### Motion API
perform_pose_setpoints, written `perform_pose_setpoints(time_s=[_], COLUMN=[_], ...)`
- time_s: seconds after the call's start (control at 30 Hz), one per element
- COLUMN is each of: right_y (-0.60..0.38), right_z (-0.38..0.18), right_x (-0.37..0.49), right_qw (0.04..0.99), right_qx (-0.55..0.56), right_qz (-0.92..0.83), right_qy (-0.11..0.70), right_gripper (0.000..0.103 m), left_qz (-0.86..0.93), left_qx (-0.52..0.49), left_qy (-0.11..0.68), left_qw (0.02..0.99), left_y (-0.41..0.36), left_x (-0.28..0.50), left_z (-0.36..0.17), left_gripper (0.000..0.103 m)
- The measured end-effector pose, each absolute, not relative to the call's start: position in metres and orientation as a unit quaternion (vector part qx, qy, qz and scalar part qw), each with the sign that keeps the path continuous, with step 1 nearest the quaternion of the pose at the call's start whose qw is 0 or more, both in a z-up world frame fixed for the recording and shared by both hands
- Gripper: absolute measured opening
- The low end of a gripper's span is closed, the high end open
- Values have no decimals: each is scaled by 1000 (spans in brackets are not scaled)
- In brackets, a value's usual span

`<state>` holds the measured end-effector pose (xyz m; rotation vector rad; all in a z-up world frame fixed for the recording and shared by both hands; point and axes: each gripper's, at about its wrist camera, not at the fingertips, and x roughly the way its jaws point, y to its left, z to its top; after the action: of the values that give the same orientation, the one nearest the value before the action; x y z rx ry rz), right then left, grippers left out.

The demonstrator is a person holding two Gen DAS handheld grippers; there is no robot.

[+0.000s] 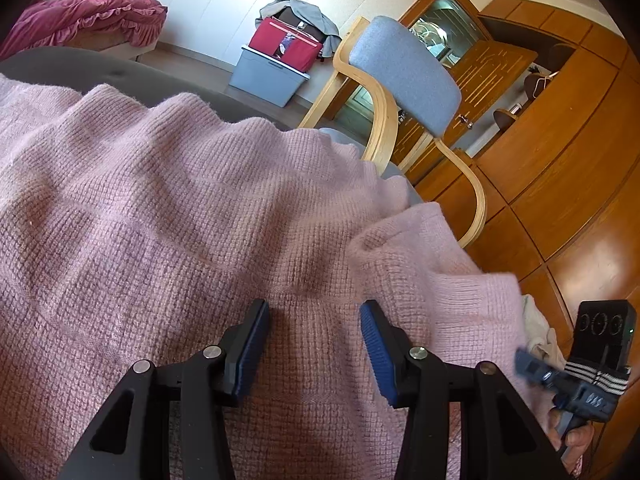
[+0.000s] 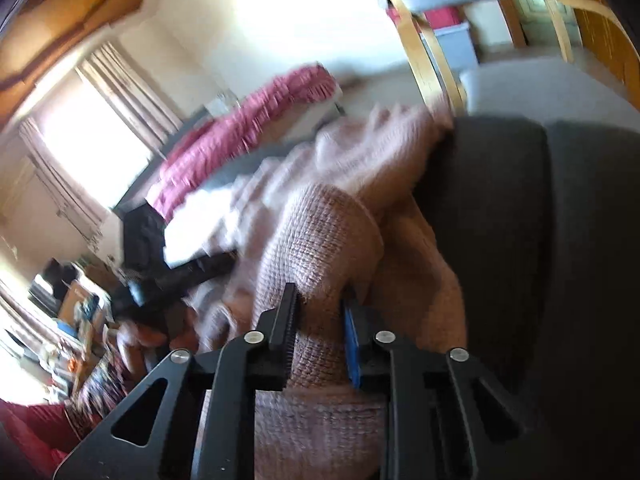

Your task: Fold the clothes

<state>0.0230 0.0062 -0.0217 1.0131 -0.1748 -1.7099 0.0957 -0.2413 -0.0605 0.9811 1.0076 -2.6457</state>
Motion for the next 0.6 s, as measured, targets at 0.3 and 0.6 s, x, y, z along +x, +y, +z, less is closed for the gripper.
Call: perform_pose_setpoints(time_s=[0.3, 0.6], right_y=[-14, -30], right_z=[54, 43], right_x=[54, 52], right_qw=[542, 567], right_qx=[274, 315], right_qz=[-793, -760], right_qy=[-43, -34], right_gripper=[0, 5], left_qz=[-881, -880], left_qx=[326, 325], left_qy=[336, 339], left_qw=[73, 70], left_y=[-243, -244], left_x=[93, 93], left_z=[-63, -62], left_gripper=[48, 48])
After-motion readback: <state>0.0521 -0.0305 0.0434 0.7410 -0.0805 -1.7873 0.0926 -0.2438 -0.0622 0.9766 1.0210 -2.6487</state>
